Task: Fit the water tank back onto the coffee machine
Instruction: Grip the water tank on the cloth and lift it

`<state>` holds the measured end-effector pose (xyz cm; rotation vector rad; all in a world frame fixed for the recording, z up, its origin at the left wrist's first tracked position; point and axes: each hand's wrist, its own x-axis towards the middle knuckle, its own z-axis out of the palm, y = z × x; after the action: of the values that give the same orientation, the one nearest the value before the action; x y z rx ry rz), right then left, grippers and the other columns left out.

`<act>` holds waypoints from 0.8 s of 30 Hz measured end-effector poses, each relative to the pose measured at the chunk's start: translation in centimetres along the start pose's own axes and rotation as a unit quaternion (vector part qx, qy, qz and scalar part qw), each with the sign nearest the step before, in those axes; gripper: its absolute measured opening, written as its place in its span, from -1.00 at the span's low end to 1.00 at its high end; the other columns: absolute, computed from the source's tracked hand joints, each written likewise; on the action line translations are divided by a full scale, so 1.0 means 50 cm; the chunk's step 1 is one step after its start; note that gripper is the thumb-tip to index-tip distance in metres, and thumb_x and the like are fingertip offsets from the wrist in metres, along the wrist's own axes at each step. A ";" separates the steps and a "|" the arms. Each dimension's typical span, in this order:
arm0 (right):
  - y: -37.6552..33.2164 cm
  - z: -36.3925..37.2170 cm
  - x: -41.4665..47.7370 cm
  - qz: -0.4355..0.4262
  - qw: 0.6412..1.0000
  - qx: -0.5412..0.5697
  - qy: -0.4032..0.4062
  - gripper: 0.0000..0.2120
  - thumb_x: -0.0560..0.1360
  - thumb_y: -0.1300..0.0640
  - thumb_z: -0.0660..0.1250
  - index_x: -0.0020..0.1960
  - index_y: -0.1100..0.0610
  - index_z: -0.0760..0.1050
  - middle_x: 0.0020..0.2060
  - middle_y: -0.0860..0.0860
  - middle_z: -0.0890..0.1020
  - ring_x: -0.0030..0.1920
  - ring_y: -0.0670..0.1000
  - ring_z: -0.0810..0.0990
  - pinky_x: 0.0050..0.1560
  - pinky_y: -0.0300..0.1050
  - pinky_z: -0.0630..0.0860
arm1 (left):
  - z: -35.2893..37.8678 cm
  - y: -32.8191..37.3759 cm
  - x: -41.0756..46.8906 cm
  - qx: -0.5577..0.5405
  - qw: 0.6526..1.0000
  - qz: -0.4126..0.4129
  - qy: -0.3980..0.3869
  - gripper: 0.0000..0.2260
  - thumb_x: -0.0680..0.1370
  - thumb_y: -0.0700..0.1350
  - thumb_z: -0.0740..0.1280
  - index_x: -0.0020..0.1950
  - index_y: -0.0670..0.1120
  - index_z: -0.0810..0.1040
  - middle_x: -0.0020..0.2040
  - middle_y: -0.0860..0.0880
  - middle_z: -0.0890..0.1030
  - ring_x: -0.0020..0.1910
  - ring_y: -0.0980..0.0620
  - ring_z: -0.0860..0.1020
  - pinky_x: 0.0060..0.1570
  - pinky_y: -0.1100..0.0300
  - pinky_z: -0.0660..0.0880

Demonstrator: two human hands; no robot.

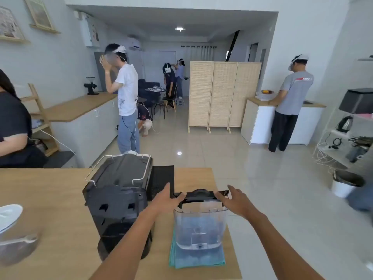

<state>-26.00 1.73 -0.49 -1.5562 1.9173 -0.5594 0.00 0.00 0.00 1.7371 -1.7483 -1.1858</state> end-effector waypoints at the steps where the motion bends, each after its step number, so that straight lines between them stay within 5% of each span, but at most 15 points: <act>1: 0.004 0.004 0.002 0.001 1.000 0.020 -0.006 -0.09 0.49 -0.41 0.19 0.62 0.15 0.11 0.49 0.17 0.37 0.50 0.16 0.33 0.40 0.03 0.29 | 0.010 -0.004 0.001 0.000 1.000 -0.013 0.006 -0.12 0.58 0.27 0.29 0.67 -0.17 -0.05 0.64 -0.11 0.21 0.58 -0.11 0.25 0.46 0.09 0.24; 3: 0.013 0.011 0.007 0.000 0.999 0.042 -0.022 -0.22 0.50 -0.38 0.20 0.52 0.11 0.32 0.16 0.05 0.61 0.25 0.06 0.54 0.12 -0.12 0.43 | 0.024 -0.024 0.015 -0.022 0.999 -0.042 0.014 -0.08 0.45 0.45 0.27 0.59 -0.14 0.25 0.56 -0.11 0.38 0.52 -0.13 0.35 0.48 0.02 0.27; 5: 0.022 0.016 0.011 -0.020 0.998 0.055 -0.037 -0.37 0.49 -0.39 0.19 0.35 0.03 0.49 -0.05 -0.07 0.64 0.02 -0.07 0.59 -0.12 -0.24 0.40 | 0.035 -0.041 0.021 -0.042 0.999 -0.029 0.017 -0.31 0.40 0.50 0.23 0.25 -0.02 0.56 0.29 -0.03 0.60 0.32 -0.06 0.51 0.32 0.05 0.38; 7: 0.026 0.020 0.010 -0.036 0.996 0.074 -0.037 -0.44 0.49 -0.38 0.21 0.30 -0.02 0.51 -0.04 -0.06 0.65 0.01 -0.09 0.60 -0.13 -0.28 0.39 | 0.048 -0.048 0.020 -0.067 0.997 -0.016 0.021 -0.59 0.55 0.34 0.24 0.14 0.05 0.57 0.19 0.02 0.62 0.26 -0.01 0.52 0.18 0.13 0.34; 11: 0.041 0.027 0.011 -0.066 0.990 0.126 -0.024 -0.45 0.49 -0.33 0.29 0.40 -0.13 0.41 0.07 -0.11 0.66 0.03 -0.15 0.63 -0.11 -0.35 0.42 | 0.063 -0.053 0.015 -0.133 0.990 0.015 0.036 -0.75 0.63 0.18 0.27 0.27 0.15 0.41 0.21 0.15 0.54 0.28 0.10 0.46 0.22 0.20 0.28; 14: 0.043 0.029 0.011 -0.087 0.988 0.131 -0.002 -0.47 0.50 -0.28 0.31 0.42 -0.16 0.37 0.11 -0.10 0.66 0.01 -0.14 0.64 -0.07 -0.31 0.48 | 0.064 -0.057 0.017 -0.149 0.987 0.037 0.055 -0.70 0.63 0.14 0.31 0.33 0.24 0.35 0.16 0.23 0.56 0.25 0.13 0.51 0.27 0.18 0.33; 17: 0.049 0.031 0.012 -0.115 0.984 0.131 0.017 -0.44 0.51 -0.28 0.30 0.46 -0.17 0.33 0.15 -0.14 0.65 0.08 -0.12 0.63 0.02 -0.25 0.49 | 0.063 -0.068 0.016 -0.145 0.984 0.064 0.078 -0.43 0.51 0.31 0.37 0.48 0.16 0.42 0.32 0.17 0.60 0.32 0.11 0.55 0.43 0.03 0.39; 20: 0.053 0.033 0.014 -0.131 0.983 0.127 0.034 -0.34 0.46 -0.36 0.28 0.50 -0.20 0.26 0.19 -0.16 0.63 0.13 -0.07 0.63 0.11 -0.17 0.54 | 0.064 -0.076 0.018 -0.134 0.979 0.104 0.116 -0.69 0.54 0.20 0.40 0.29 0.30 0.54 0.18 0.23 0.69 0.19 0.13 0.64 0.34 -0.03 0.51; 24: 0.056 0.035 0.016 -0.147 0.979 0.132 0.047 -0.26 0.43 -0.40 0.27 0.54 -0.23 0.19 0.20 -0.17 0.63 0.14 -0.09 0.64 0.11 -0.11 0.62 | 0.064 -0.077 0.013 -0.116 0.969 0.153 0.156 -0.80 0.54 0.20 0.39 0.16 0.35 0.62 0.06 0.14 0.74 0.09 0.05 0.68 0.19 0.02 0.58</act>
<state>-26.92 1.65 -3.77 -1.6676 1.6071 -0.9883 -0.26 0.78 -5.01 1.3721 -1.5484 -0.8879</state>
